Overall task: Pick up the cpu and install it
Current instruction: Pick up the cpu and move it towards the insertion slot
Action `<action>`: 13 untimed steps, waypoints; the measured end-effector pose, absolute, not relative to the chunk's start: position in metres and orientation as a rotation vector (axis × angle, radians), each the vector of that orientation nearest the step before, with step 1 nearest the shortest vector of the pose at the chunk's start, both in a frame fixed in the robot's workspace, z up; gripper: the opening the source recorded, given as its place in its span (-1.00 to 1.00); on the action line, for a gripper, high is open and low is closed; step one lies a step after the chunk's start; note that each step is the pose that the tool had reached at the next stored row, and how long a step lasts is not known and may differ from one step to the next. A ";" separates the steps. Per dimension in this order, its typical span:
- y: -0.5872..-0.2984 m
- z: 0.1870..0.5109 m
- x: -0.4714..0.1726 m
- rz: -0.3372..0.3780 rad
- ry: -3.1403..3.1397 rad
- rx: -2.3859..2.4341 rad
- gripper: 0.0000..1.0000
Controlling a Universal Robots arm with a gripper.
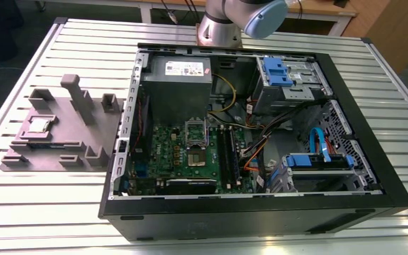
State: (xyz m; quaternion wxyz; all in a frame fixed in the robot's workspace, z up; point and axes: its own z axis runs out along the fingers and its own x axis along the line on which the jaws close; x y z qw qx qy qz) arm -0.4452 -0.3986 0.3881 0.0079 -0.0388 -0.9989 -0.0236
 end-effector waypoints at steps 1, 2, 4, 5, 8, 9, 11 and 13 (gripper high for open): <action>-0.399 0.388 -0.445 -0.074 -3.123 -0.121 -0.80; -0.399 0.388 -0.445 -0.074 -3.123 -0.121 -0.80; -0.399 0.388 -0.445 -0.074 -3.123 -0.121 -0.80; -0.399 0.388 -0.445 -0.074 -3.123 -0.121 -0.80; -0.399 0.388 -0.445 -0.074 -3.123 -0.121 -0.77; -0.399 0.388 -0.445 -0.074 -3.123 -0.121 -0.77; -0.399 0.388 -0.445 -0.074 -3.123 -0.121 -0.54; -0.399 0.388 -0.445 -0.074 -3.123 -0.121 -0.30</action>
